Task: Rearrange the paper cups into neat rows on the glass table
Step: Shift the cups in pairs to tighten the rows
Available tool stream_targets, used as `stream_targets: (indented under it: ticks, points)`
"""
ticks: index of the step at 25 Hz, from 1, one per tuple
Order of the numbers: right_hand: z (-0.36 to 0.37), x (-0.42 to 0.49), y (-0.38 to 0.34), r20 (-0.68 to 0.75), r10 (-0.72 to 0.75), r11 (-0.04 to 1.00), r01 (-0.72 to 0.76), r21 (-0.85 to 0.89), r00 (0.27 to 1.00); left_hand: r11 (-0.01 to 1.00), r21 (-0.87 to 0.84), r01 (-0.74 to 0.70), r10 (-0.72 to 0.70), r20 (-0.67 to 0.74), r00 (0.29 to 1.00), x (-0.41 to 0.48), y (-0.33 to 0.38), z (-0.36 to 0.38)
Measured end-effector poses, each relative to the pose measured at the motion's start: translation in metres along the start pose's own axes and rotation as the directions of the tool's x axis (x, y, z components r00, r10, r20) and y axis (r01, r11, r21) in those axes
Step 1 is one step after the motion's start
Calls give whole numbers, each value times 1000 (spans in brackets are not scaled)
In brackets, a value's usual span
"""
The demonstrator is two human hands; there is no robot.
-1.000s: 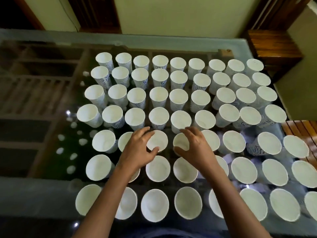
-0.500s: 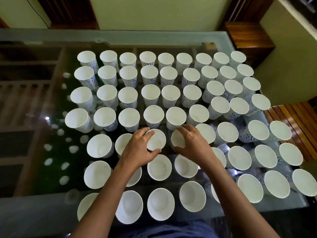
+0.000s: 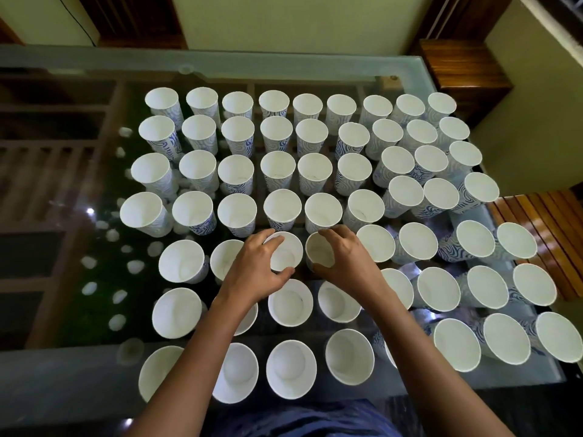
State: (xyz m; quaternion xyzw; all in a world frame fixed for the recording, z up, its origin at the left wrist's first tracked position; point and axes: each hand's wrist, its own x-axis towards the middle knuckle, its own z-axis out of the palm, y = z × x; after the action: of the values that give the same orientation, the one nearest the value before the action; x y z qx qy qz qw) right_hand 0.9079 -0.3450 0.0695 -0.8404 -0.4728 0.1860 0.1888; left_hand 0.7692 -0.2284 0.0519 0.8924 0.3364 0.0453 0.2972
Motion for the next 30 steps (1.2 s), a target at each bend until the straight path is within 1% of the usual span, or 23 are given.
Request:
stream_targets:
  ticks: [5,12,15,17,20,23,25,27,30]
  points:
    - [-1,-1,4,-22,-1,1000,1,11,1000,1000,-10,30,-30,-18,999,-1,1,1]
    - [-4,-2,3,2,-15,1000,15,-14,1000,999,-19,29,-29,-7,1000,-2,4,-1]
    - [-5,-3,-2,-19,-29,999,29,24,999,999,-20,37,-38,-49,998,-6,2,-7]
    - [-3,-2,-9,-28,-67,997,68,47,997,999,-18,38,-40,-78,996,-12,-2,-12]
    - [3,5,-24,4,-139,988,138,69,990,998,-8,60,-60,-128,990,-22,-11,-23]
    - [13,12,-39,39,-159,986,156,61,987,995,-2,95,-95,-162,982,-31,-27,-33]
    - [19,15,-46,57,-148,988,145,51,987,995,7,97,-95,-146,985,-33,-36,-39]
    - [25,18,-53,82,-124,992,124,4,989,997,16,79,-77,-106,991,-32,-47,-44]
    - [33,19,-65,83,-40,998,44,-46,996,1000,18,23,-23,-29,999,-27,-62,-52]
